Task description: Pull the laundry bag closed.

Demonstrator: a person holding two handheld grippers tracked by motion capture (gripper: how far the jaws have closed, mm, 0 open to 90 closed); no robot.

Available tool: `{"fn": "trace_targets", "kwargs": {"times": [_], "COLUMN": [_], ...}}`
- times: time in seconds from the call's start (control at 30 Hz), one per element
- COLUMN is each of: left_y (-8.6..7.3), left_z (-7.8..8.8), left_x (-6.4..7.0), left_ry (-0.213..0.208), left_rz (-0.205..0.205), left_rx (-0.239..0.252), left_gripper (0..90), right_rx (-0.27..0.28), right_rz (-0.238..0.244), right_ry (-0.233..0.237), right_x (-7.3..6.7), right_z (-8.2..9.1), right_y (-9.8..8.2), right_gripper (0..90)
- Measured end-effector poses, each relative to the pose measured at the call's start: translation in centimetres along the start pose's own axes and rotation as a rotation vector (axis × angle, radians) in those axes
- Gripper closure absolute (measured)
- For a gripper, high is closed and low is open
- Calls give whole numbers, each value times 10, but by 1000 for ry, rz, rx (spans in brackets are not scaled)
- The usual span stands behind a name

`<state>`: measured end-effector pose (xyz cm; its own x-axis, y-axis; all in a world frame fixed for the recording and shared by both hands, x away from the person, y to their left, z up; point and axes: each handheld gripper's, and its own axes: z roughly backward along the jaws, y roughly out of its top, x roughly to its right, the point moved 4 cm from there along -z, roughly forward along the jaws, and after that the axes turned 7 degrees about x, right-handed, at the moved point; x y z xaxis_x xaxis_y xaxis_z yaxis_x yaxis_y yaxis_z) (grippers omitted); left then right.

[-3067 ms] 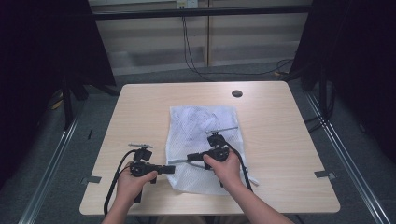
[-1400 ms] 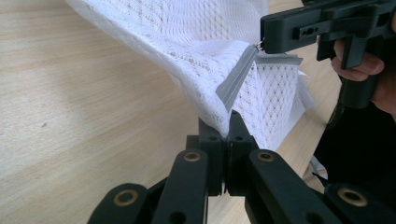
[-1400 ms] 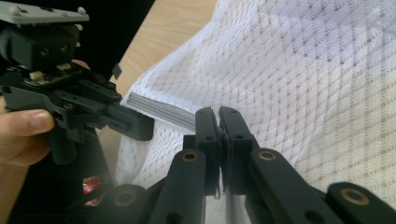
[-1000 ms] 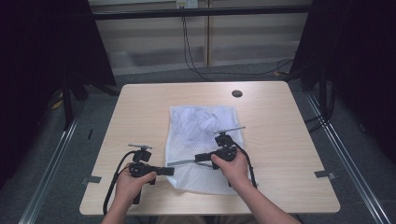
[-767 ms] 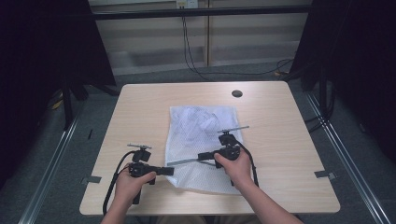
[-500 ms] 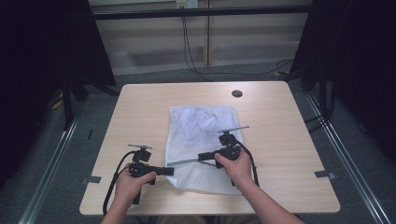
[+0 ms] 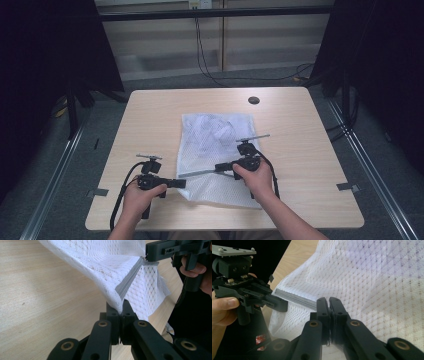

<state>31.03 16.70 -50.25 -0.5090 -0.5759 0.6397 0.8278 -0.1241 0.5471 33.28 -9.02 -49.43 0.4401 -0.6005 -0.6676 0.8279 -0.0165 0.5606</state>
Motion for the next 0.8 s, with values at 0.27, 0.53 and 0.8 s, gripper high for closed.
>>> {"fn": "trace_targets", "kwargs": {"times": [0.27,0.53,0.8], "left_y": [0,0,0], "left_z": [-1,-1,-1], "left_x": [2,2,2], "left_ry": [-7,-13,-9], "left_rz": [11,11,15], "left_rx": [-4,-6,1], "left_gripper": [886,886,886], "right_rx": [0,-3,-9], "right_rz": [0,-5,-18], "right_ry": [3,8,16], "right_x": [0,1,1], "right_z": [1,2,3], "right_y": [-1,-1,-2], "right_gripper": [870,870,870]}}
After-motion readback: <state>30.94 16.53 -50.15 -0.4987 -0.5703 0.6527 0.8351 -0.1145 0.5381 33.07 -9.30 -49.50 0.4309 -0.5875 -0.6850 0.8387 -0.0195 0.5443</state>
